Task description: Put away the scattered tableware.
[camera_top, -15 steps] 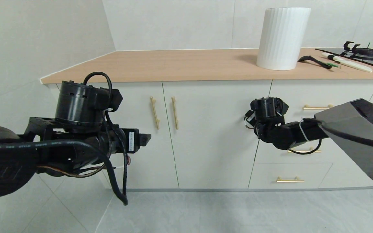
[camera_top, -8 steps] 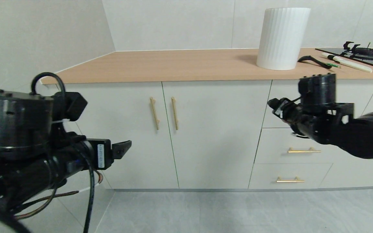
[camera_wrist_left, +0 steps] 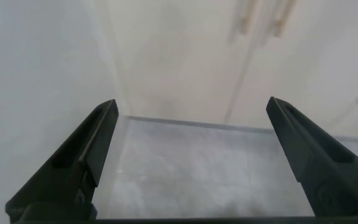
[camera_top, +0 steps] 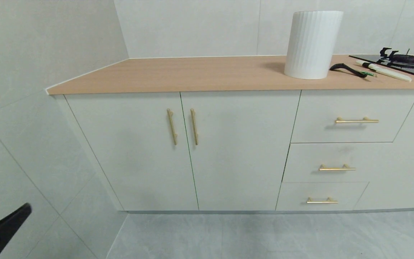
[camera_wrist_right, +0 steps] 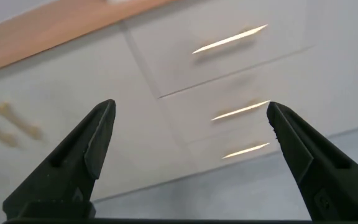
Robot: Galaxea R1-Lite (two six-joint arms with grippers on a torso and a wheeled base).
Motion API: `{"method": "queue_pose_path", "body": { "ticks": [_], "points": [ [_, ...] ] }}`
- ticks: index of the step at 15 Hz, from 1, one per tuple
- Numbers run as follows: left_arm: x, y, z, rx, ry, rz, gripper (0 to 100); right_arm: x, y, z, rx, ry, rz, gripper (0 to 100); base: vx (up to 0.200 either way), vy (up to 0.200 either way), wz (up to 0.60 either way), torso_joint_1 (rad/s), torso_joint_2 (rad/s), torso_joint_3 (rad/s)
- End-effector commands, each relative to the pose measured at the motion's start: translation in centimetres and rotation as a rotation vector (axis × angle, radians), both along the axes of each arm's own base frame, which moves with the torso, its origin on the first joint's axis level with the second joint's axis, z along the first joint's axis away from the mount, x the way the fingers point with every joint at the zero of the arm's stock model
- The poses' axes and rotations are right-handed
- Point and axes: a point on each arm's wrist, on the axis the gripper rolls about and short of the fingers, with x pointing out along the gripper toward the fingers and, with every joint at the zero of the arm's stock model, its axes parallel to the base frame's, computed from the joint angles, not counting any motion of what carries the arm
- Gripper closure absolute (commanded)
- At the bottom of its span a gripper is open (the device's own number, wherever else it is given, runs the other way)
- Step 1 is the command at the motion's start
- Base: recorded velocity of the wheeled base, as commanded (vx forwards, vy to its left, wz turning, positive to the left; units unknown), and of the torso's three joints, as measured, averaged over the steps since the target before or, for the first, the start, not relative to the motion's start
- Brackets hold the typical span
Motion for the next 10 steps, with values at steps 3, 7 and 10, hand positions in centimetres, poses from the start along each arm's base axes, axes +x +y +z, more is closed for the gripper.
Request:
{"method": "queue_pose_path", "body": {
  "ticks": [3, 7, 10],
  "points": [
    [-7.9, 2.3, -2.8, -0.001, -0.198, 0.155, 0, -12.2, -3.9, -6.1, -0.19, -0.178, -0.166, 0, 0.0, 0.0, 0.0, 0.0, 0.0, 0.0],
    [-10.3, 1.9, -4.1, 0.119, -0.278, 0.238, 0, -13.2, -3.8, -6.3, -0.191, -0.156, -0.356, 0, 0.0, 0.0, 0.0, 0.0, 0.0, 0.0],
    [-10.4, 1.6, -6.4, 0.122, -0.272, 0.236, 0, -13.5, -3.3, -7.7, -0.208, -0.162, -0.399, 0, 0.0, 0.0, 0.0, 0.0, 0.0, 0.0]
  ]
}}
